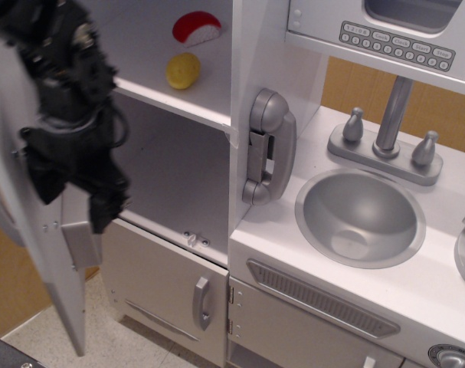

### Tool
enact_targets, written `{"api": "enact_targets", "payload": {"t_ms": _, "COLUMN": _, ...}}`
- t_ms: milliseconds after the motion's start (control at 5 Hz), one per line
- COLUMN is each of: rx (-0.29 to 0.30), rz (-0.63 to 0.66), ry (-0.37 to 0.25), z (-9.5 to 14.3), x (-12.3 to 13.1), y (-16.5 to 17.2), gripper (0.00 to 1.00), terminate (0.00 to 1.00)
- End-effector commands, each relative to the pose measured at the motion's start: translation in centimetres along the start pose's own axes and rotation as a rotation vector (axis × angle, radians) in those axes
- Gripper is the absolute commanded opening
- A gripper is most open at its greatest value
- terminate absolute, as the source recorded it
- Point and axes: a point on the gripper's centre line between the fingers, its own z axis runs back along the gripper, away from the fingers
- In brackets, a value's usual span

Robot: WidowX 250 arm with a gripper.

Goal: Open fridge

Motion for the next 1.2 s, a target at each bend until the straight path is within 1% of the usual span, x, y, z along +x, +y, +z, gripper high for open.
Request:
{"api": "enact_targets", "payload": {"t_ms": 0, "rx": 0.094, "rz": 0.044, "ry": -0.048, "z": -0.6, "x": 0.4, "y": 6.4, "gripper": 1.0, "terminate": 0.0}}
{"api": "enact_targets", "payload": {"t_ms": 200, "rx": 0.116, "rz": 0.094, "ry": -0.068, "z": -0.9, "x": 1.0, "y": 9.7, "gripper": 1.0, "terminate": 0.0}}
{"api": "enact_targets", "payload": {"t_ms": 400, "rx": 0.085, "rz": 0.08, "ry": -0.094, "z": -1.1, "x": 0.9, "y": 12.2, "gripper": 1.0, "terminate": 0.0}}
{"api": "enact_targets", "payload": {"t_ms": 600, "rx": 0.048, "rz": 0.102, "ry": -0.109, "z": -1.4, "x": 1.6, "y": 14.0, "gripper": 1.0, "terminate": 0.0}}
{"api": "enact_targets", "payload": {"t_ms": 800, "rx": 0.048, "rz": 0.102, "ry": -0.109, "z": -1.4, "x": 1.6, "y": 14.0, "gripper": 1.0, "terminate": 0.0}}
{"api": "enact_targets", "payload": {"t_ms": 1000, "rx": 0.048, "rz": 0.102, "ry": -0.109, "z": -1.4, "x": 1.6, "y": 14.0, "gripper": 1.0, "terminate": 1.0}}
